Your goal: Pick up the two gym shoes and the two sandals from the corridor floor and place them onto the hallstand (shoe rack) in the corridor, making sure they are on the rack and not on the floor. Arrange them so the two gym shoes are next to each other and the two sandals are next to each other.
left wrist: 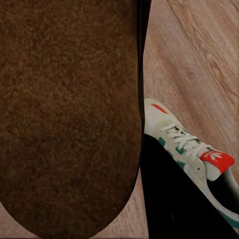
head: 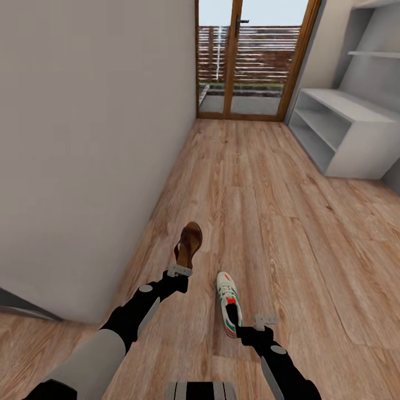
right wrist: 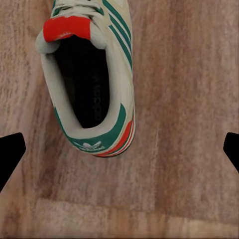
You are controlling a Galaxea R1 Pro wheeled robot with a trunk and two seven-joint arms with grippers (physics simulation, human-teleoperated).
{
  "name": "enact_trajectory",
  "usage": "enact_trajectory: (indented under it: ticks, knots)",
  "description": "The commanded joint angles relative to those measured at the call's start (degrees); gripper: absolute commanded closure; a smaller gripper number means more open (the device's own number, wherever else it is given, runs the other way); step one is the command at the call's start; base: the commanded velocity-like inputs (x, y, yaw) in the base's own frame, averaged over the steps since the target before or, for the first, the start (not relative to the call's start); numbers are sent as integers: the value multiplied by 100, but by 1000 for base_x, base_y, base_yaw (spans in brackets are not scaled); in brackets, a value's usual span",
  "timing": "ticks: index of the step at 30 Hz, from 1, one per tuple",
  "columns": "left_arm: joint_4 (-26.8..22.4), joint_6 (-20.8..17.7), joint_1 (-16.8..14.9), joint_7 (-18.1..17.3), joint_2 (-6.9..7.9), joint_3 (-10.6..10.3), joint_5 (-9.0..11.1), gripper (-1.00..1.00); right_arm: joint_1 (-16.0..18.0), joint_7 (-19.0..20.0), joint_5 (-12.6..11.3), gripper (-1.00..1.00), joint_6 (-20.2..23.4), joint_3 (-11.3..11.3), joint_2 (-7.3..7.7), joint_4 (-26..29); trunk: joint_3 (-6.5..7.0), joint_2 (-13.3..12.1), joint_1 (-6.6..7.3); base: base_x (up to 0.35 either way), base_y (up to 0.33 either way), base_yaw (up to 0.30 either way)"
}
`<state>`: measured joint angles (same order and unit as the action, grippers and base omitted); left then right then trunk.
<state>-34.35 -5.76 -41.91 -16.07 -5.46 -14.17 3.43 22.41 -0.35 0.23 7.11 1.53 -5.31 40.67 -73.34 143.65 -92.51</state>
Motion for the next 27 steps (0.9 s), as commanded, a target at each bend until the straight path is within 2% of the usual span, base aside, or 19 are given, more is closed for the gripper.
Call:
enact_trajectory:
  ticks: [1, 6, 15, 21, 27]
  knots:
    - [-10, -40, -1, -19, 0, -1, 17, 100, 0, -2, 6, -100, 29, 14, -5, 13, -7, 2, 1, 0, 0, 23]
    - [-55, -40, -1, -13, -20, -4, -5, 100, 0, -2, 11, -100, 36, 10, -10, 32, -13, 2, 1, 0, 0, 8]
    - [-103, -51, -10, -3, -49, 12, -248, 100, 100, -38, 130, -100, 59, 14, -41, 245, -14, 2, 1, 0, 0, 1]
    - [-105, -57, -78, -18, -16, 26, -278, 100, 494, -71, 199, -100, 85, 14, -62, 266, -14, 2, 1, 0, 0, 0]
    - [-92, -147, -215, -43, -2, 36, -272, 100, 754, -488, 198, -100, 85, 11, -77, 215, -14, 2, 1, 0, 0, 0]
